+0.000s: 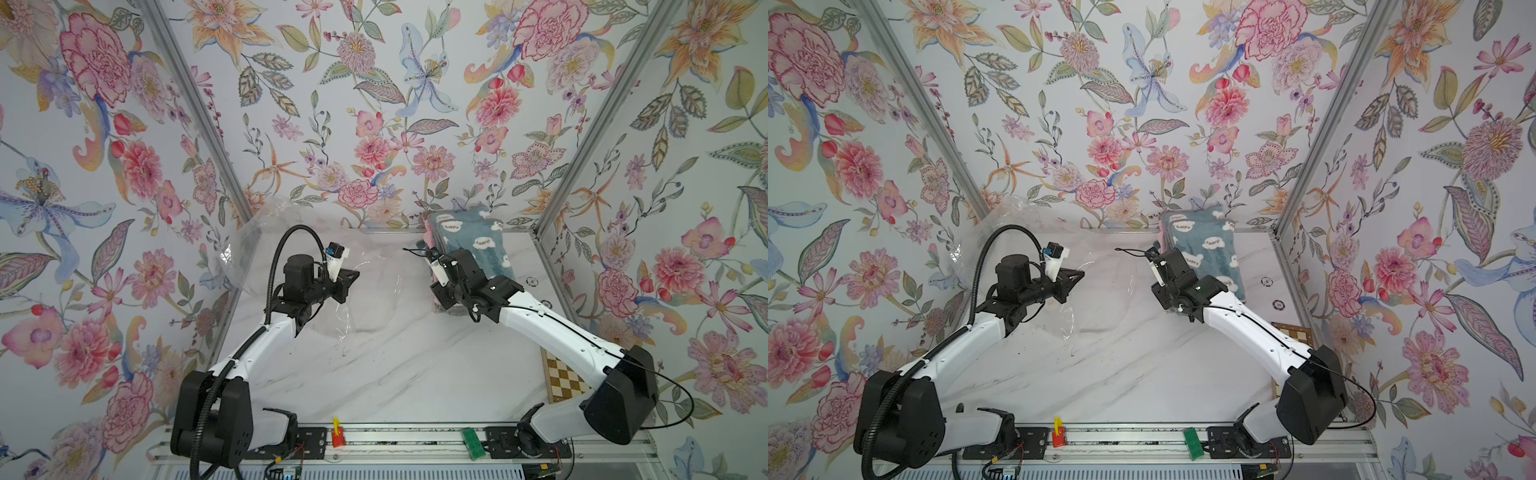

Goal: Take the blanket out of the vacuum bag
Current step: Place the blanket at the center of the board.

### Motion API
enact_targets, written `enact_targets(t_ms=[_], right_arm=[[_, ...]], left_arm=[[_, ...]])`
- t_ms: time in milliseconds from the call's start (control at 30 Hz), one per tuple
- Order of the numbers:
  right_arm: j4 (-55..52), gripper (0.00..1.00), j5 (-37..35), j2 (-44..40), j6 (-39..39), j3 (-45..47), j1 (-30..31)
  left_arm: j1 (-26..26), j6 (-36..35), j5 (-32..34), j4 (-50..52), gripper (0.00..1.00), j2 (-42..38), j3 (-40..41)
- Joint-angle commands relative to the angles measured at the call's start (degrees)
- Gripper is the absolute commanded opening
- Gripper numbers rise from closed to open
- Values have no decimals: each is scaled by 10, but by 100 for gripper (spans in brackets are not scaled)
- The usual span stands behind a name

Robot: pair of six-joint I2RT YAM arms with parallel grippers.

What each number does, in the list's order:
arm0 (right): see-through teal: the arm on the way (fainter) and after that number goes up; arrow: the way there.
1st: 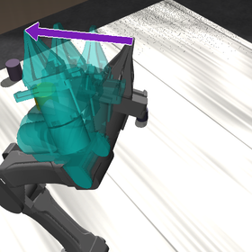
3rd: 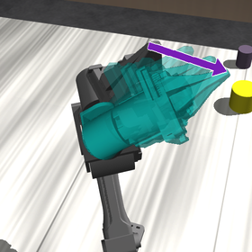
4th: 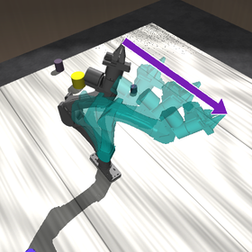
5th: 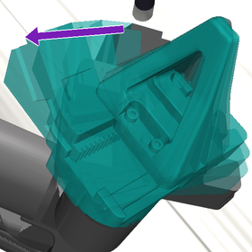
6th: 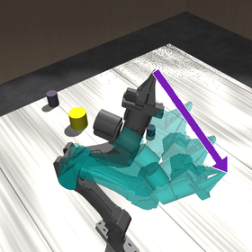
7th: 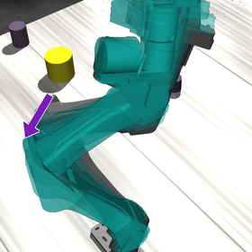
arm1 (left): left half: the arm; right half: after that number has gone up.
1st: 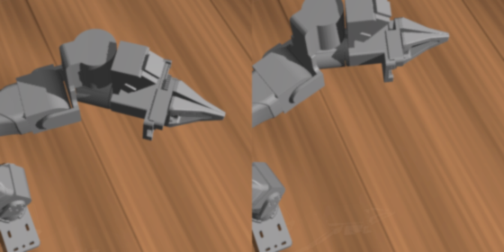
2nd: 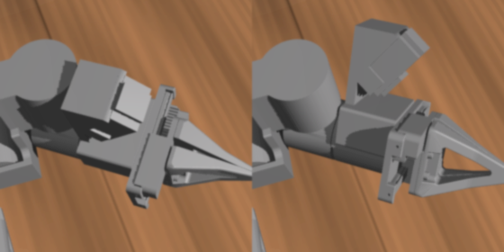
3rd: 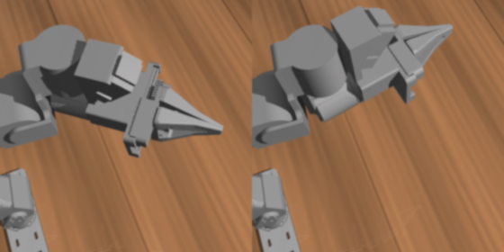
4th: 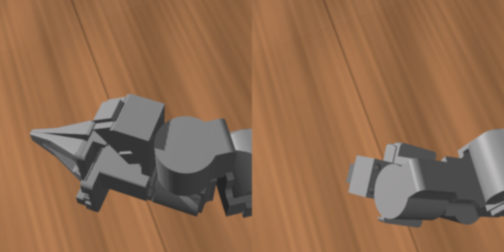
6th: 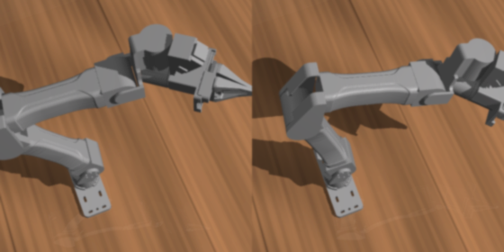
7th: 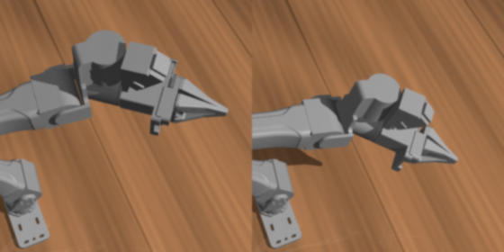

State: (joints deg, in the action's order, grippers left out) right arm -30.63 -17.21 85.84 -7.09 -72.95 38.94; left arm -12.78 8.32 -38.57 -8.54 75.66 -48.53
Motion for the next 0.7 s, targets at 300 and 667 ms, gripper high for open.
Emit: enact_targets(t_ms=[300, 667], right_arm=[[-53, 25, -44, 50, 12, -50, 1], [-99, 0, -40, 40, 6, -99, -2]], left_arm=[[-6, -4, 2, 2, 2, 5, -17], [-6, -5, 2, 4, 2, 0, -17]])
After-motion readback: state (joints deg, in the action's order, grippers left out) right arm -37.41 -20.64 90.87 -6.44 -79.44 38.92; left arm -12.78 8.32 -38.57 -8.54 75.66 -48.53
